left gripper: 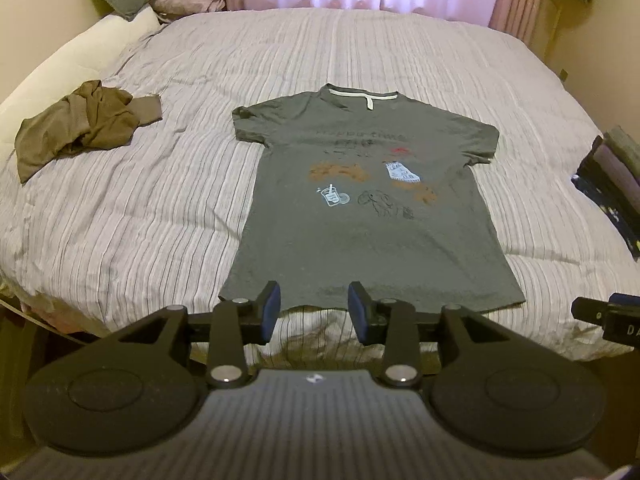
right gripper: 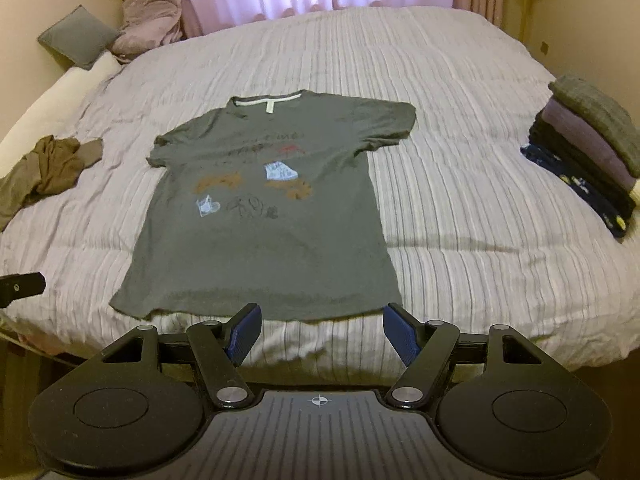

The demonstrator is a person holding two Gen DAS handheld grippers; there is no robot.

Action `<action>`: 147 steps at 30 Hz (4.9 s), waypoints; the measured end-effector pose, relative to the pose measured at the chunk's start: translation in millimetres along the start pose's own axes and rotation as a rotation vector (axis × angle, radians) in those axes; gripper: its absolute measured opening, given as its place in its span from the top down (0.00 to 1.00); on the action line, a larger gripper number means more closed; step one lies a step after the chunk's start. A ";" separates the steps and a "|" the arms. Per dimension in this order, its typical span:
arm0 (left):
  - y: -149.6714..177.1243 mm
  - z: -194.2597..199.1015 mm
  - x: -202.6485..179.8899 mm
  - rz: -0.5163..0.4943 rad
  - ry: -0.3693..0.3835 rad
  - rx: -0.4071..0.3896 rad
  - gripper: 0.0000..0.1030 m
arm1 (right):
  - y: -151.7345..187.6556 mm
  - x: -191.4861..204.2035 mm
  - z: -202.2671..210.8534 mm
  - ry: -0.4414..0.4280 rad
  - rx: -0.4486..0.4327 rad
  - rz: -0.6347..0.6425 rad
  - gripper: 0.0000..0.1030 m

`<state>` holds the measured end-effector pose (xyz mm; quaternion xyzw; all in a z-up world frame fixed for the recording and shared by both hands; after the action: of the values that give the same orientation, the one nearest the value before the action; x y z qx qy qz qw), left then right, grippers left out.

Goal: Fold clothes

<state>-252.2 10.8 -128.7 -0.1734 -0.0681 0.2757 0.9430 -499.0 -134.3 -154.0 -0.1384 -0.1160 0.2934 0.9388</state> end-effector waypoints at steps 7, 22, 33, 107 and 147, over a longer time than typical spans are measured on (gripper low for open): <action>7.1 6.0 -1.0 0.000 -0.003 0.013 0.66 | 7.5 6.6 -1.4 0.004 0.026 -0.001 0.31; 11.7 -10.1 -4.0 -0.018 0.020 0.049 0.63 | 15.2 5.3 -8.4 0.011 0.063 -0.010 0.31; -43.6 -112.5 65.4 0.239 0.226 0.076 0.63 | -27.5 -18.3 -80.0 0.059 0.139 -0.114 0.31; -277.0 -364.7 106.8 -0.168 0.165 -0.067 0.97 | -318.5 51.1 -357.9 -0.010 0.077 0.161 0.64; -331.6 -383.3 209.9 0.102 0.222 -0.078 0.97 | -395.9 181.9 -434.8 -0.364 -0.057 0.201 0.80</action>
<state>174.3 -247.3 -357.6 -0.2426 0.0348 0.2995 0.9221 -17.9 -424.3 -405.8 -0.1206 -0.2774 0.4024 0.8640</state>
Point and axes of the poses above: each gripper's, at about its wrist camera, not at the fingertips, and z roughly against the way its jaws point, x to its left, y to its underside, the point moved 1 cm from there along -z, roughly the way its jaws point, and after that the axes turned 12 degrees about x, right-handed, at the moved point
